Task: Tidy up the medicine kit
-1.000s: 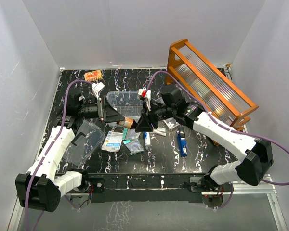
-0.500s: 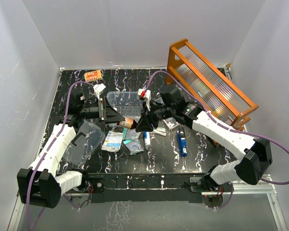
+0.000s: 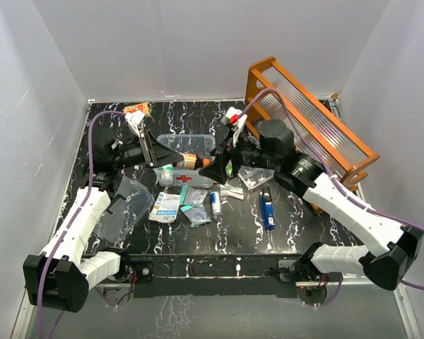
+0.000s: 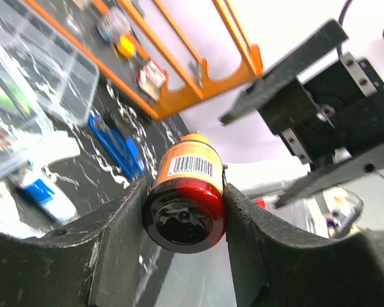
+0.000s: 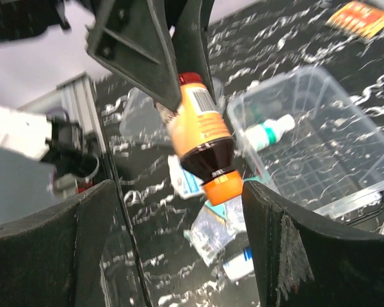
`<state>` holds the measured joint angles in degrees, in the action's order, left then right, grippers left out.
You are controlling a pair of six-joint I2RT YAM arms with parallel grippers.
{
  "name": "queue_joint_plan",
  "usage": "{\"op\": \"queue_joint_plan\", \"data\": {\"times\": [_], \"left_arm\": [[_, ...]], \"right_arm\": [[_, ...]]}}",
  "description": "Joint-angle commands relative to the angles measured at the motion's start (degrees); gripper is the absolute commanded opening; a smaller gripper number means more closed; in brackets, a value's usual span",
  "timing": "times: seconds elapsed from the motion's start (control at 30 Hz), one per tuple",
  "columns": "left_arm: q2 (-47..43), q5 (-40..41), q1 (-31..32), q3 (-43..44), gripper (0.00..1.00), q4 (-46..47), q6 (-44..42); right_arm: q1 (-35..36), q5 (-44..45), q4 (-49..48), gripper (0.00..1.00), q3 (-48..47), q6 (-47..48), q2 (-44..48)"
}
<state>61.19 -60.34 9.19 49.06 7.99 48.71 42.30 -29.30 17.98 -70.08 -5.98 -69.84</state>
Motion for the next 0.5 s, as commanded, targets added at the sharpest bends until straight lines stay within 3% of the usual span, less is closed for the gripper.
{"op": "queue_joint_plan", "data": {"times": [0.0, 0.1, 0.23, 0.33, 0.47], "left_arm": [[-1.9, 10.3, 0.1, 1.9, 0.09, 13.1, 5.8], [-1.8, 15.7, 0.1, 2.2, 0.09, 18.6, 7.9], [-2.1, 24.5, 0.1, -0.2, 0.1, 28.6, 12.2], [-2.6, 29.8, 0.1, -2.9, 0.1, 36.2, 16.6], [-3.6, 34.9, 0.1, -5.7, 0.1, 41.3, 21.0]], "right_arm": [[-0.1, 12.4, -11.1, 0.78, -2.3, -10.8, 4.0], [0.0, 24.7, -14.9, 0.72, -1.4, -23.5, 3.3], [0.0, 38.5, -15.4, 0.71, -0.4, -40.1, 1.7], [-0.1, 38.4, -21.7, 0.71, 1.9, -49.3, 1.1], [0.1, 34.3, -25.7, 0.74, -0.5, -54.7, -2.7]]}}
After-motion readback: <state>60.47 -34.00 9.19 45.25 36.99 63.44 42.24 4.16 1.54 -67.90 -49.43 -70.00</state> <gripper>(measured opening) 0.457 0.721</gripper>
